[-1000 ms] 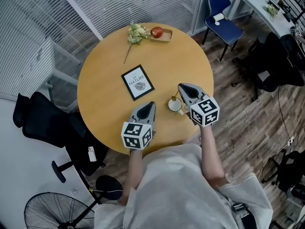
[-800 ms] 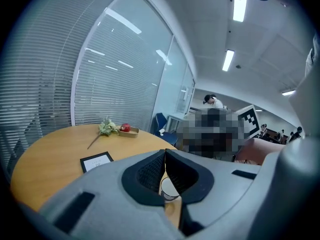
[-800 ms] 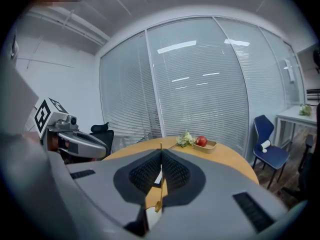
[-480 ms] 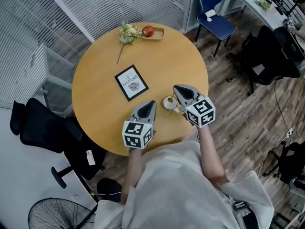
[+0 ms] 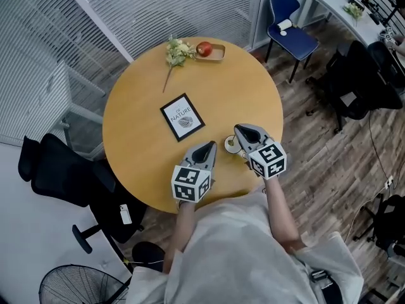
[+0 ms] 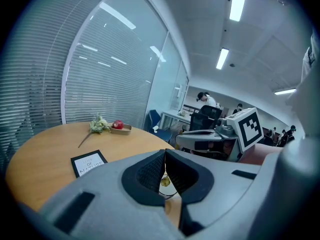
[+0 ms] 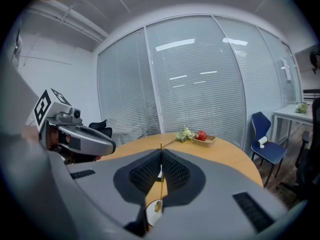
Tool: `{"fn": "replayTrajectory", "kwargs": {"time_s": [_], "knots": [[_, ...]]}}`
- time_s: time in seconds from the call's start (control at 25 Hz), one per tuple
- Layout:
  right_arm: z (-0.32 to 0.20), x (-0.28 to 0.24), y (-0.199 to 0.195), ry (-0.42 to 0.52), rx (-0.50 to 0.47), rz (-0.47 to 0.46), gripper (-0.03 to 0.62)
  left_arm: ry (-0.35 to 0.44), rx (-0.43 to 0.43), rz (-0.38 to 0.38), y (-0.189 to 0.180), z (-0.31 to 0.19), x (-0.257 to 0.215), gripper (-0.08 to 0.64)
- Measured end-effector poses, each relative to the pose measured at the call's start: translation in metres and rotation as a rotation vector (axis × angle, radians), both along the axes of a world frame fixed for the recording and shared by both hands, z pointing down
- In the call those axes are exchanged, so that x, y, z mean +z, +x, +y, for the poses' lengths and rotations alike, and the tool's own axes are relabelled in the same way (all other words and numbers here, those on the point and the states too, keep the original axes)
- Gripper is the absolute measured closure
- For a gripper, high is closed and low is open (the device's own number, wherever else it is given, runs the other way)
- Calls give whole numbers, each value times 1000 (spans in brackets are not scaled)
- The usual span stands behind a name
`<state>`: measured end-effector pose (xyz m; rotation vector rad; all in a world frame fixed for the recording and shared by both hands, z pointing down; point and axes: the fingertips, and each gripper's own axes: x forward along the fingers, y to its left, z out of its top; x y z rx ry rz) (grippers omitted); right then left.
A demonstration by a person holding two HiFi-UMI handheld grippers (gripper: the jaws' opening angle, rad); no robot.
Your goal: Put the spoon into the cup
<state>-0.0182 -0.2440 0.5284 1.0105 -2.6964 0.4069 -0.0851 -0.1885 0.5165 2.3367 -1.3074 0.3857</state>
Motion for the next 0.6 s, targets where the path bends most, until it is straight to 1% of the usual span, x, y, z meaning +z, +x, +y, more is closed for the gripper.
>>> {"fn": "replayTrajectory", "kwargs": {"time_s": [0.24,0.6], "knots": [[-4,5,-4,-11,7,11,592,-10,2,9,-6,-4,5,551],[-3,9,1,-26,13,17,592,-30,-7,19,-4,-7,10,551]]}}
